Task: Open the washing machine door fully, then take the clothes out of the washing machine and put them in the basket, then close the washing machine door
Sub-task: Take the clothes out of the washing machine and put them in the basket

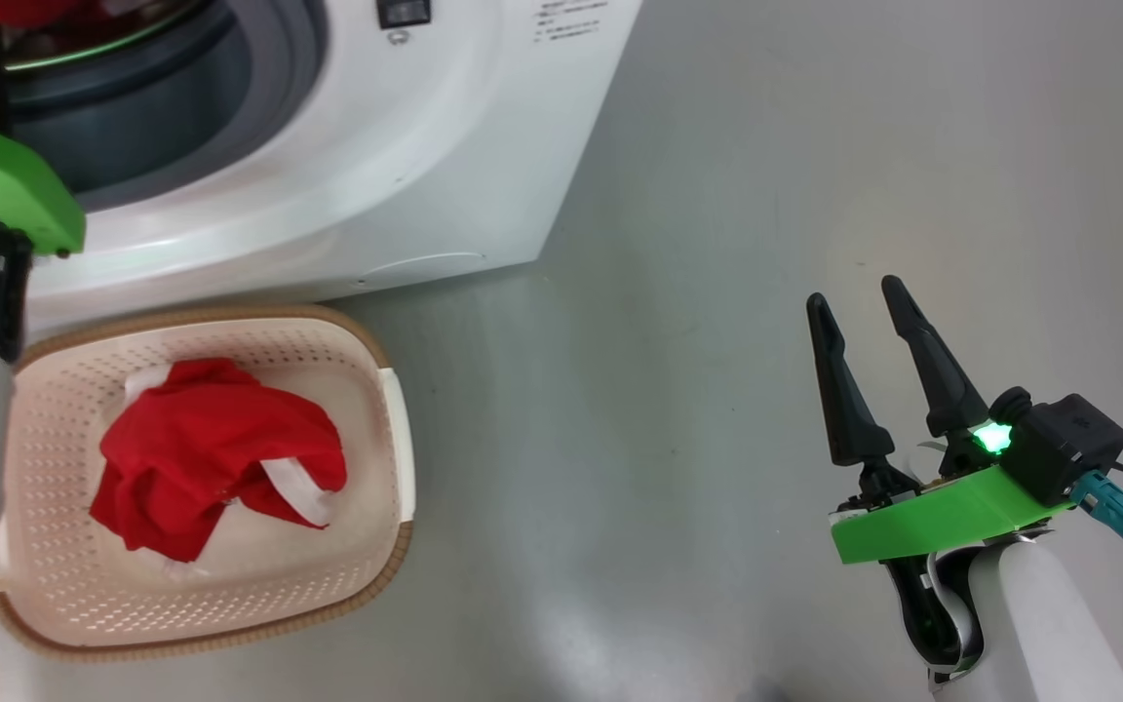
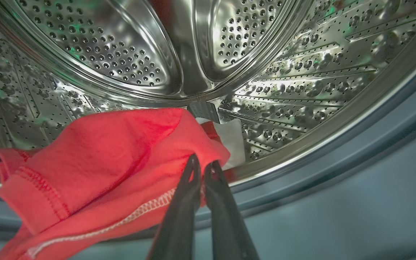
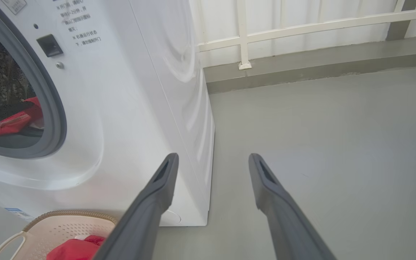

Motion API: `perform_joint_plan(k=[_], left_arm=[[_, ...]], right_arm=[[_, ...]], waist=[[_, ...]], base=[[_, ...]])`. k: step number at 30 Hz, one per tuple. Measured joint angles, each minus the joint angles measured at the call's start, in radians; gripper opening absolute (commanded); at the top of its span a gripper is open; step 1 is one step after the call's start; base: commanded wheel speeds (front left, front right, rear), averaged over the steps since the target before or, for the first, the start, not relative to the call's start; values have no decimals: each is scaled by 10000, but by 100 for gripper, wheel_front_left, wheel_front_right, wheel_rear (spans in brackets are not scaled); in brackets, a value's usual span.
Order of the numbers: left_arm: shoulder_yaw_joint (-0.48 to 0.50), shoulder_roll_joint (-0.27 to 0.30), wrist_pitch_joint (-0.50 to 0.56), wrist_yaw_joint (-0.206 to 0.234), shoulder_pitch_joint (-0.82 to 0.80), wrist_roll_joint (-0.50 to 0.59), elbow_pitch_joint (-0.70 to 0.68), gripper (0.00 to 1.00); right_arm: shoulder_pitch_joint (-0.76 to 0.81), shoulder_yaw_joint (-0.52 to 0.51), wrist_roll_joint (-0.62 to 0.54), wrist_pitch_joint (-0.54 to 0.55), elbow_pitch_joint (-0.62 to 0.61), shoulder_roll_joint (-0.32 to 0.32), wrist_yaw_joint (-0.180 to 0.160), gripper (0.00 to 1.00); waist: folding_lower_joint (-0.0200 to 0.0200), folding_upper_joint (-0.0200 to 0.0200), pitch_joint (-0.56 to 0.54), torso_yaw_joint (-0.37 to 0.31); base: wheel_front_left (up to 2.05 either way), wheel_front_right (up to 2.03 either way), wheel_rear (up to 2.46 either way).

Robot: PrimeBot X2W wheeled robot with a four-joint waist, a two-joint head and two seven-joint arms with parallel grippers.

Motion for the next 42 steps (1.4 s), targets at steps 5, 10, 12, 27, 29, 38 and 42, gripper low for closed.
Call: perform_joint_plan(k=[5,10,12,27,29,38,42], left_arm=[[117,121,-94,0,660,-698,-1321,0],[945,391,-111,0,1650,-903,-3582,0],[1361,420,-123,0,2195,-899,-4328,0],[3356,-98,-136,8,5330,-439,-8776,0],[3563,-207,-136,8,5646,-437,-9334,0],[4242,-485,-169,10,6561,-347,-11400,0],[4562,-543,-180,10,7086,-171,-12715,0]], right_arm=[[3,-52,-75,0,15,0,0,100],[13,-90,-148,0,59,2,0,100],[22,-132,-148,0,71,-2,0,100],[271,-284,-430,0,263,-6,0,100],[273,-301,-431,0,265,-4,0,100],[472,-337,-522,0,295,-8,0,100],[496,-339,-575,0,301,-8,0,100]], waist=[[0,0,-152,206],[0,0,-323,381],[0,0,-400,442],[0,0,-1003,904],[0,0,-1072,959],[0,0,-1270,1172],[0,0,-1355,1246]], base=[[0,0,0],[0,0,0],[0,0,0],[0,0,0],[0,0,0],[0,0,0],[0,0,0]])
